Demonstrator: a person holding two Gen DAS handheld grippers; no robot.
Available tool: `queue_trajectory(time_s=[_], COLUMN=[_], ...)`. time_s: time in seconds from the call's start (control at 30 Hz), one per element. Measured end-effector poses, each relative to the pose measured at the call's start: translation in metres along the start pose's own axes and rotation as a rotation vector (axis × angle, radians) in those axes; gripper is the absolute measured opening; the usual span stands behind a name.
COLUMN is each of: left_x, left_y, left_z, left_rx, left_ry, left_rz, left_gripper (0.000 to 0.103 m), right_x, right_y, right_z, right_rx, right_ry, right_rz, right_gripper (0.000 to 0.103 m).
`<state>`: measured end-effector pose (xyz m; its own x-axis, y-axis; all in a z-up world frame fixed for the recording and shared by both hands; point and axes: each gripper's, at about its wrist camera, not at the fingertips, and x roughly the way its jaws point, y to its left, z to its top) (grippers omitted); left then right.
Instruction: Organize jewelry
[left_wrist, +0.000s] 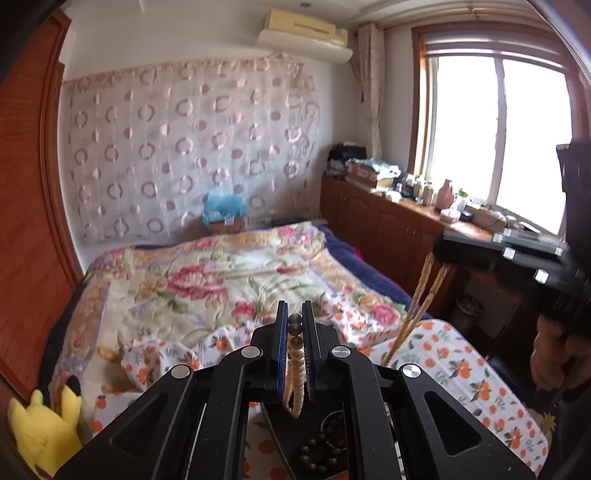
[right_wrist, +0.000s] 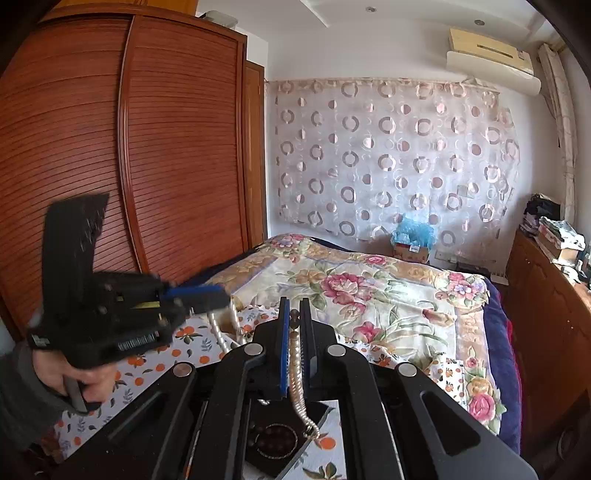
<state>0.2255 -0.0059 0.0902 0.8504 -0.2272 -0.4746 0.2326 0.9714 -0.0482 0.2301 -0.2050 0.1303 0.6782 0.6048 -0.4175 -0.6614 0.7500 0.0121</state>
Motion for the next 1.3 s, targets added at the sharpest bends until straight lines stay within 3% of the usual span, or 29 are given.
queue_trajectory(time_s=[0.53,0.9,1.13,1.3], left_x=[0.055,0.058,0.056,0.043], left_y=[0.014,0.017,0.016,0.017], left_z=[-0.059,-0.068,-0.069,-0.077], left_rx=[-0.033,-0.03,-0.024,-0.022], left_ry=[0.154,0.162,0.163,0.16], left_rz=[-0.018,-0.007,-0.002,0.005], left_gripper=[0.007,0.007,0.007,0.022], right_x=[0.049,0.096,0.108,0.102], right_y=[-0.013,-0.015,-0.008,-0.004], right_z=[-0.011,-0.072,-0.097,-0.106], right_rx=[0.014,0.029,0.026,0.036], right_ry=[0.038,0.193,0.248,0.255], right_rz=[0.001,0.001,0.001,-0.001], right_gripper=[0.006,0.006,0.006,0.007])
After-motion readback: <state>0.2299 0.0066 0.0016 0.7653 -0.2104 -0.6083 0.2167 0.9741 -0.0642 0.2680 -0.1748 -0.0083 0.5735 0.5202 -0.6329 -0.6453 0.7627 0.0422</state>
